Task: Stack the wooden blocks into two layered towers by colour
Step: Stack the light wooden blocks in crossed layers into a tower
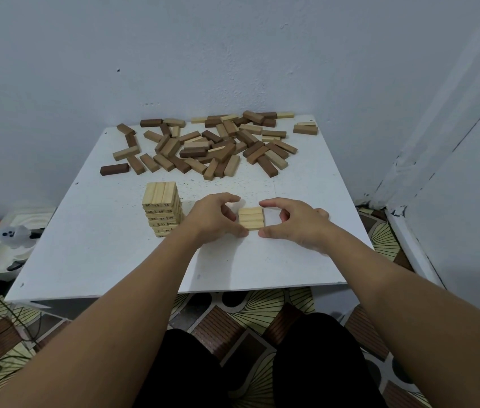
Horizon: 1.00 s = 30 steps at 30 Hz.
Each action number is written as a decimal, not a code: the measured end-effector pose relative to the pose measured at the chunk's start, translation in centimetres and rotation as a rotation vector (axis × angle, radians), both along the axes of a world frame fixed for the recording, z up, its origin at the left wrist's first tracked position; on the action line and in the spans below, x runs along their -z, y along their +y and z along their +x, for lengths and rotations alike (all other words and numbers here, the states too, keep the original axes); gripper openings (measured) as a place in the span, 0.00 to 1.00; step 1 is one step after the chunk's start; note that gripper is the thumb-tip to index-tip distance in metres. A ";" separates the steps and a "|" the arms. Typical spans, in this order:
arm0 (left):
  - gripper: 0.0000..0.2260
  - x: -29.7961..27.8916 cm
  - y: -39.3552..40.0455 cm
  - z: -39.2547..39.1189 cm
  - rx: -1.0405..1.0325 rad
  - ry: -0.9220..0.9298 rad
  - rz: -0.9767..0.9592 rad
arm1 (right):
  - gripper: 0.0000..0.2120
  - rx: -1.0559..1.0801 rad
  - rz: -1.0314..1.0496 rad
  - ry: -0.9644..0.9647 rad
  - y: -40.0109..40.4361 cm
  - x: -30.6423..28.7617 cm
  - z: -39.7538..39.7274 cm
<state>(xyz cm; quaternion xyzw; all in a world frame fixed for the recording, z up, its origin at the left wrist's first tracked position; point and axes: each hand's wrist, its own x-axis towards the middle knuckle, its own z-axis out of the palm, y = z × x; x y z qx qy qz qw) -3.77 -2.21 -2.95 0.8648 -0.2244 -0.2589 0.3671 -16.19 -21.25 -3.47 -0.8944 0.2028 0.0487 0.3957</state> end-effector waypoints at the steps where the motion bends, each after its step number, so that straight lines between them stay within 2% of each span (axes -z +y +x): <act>1: 0.35 0.0 0.0 -0.1 -0.005 -0.001 -0.001 | 0.29 -0.001 -0.002 -0.003 0.0 0.0 0.0; 6: 0.27 0.0 0.2 -0.2 -0.001 0.012 -0.009 | 0.27 0.000 0.004 -0.021 -0.1 0.2 -0.1; 30: 0.22 -0.5 0.1 -0.2 0.028 -0.002 0.003 | 0.25 0.017 0.001 -0.064 0.1 0.7 -0.1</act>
